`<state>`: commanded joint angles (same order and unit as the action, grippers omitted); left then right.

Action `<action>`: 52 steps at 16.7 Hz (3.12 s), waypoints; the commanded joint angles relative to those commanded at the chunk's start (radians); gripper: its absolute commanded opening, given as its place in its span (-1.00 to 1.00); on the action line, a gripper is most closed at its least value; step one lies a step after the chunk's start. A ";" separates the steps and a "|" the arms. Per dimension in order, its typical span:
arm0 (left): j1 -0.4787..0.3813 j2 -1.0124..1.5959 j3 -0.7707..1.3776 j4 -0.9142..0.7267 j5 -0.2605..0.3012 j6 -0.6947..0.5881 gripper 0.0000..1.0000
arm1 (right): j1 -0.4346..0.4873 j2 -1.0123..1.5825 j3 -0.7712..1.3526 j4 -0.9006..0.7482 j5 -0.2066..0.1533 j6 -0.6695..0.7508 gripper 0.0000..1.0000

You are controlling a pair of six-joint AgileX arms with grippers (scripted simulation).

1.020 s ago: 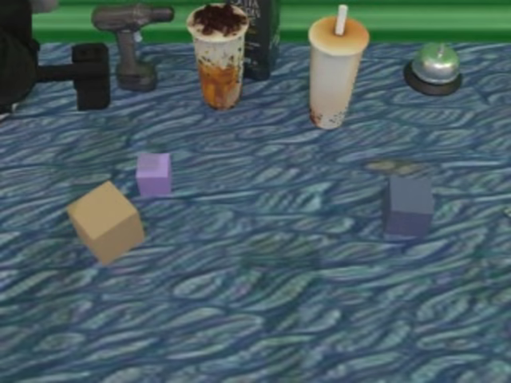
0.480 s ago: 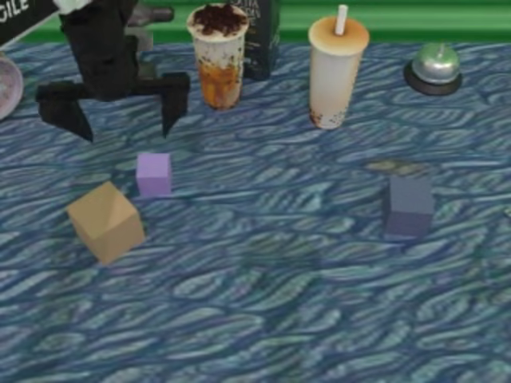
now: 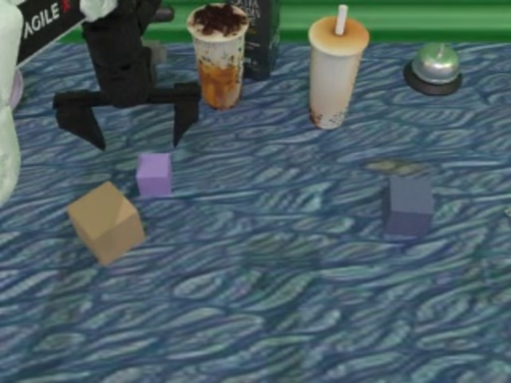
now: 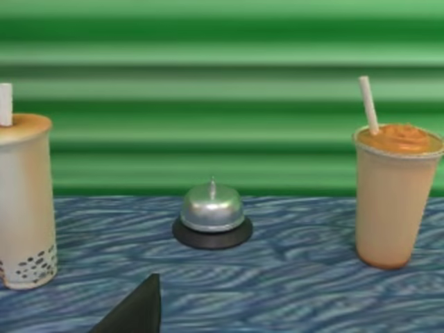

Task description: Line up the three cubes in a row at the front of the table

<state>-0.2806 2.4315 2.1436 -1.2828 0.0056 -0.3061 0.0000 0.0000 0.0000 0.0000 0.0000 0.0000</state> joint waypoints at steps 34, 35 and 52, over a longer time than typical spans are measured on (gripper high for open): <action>0.001 0.087 -0.204 0.291 0.001 0.002 -1.00 | 0.000 0.000 0.000 0.000 0.000 0.000 1.00; 0.001 0.087 -0.204 0.291 0.001 0.002 -1.00 | 0.000 0.000 0.000 0.000 0.000 0.000 1.00; 0.015 -0.005 -0.036 0.055 -0.009 0.006 -1.00 | 0.000 0.000 0.000 0.000 0.000 0.000 1.00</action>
<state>-0.2654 2.4261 2.1074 -1.2281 -0.0032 -0.3005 0.0000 0.0000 0.0000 0.0000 0.0000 0.0000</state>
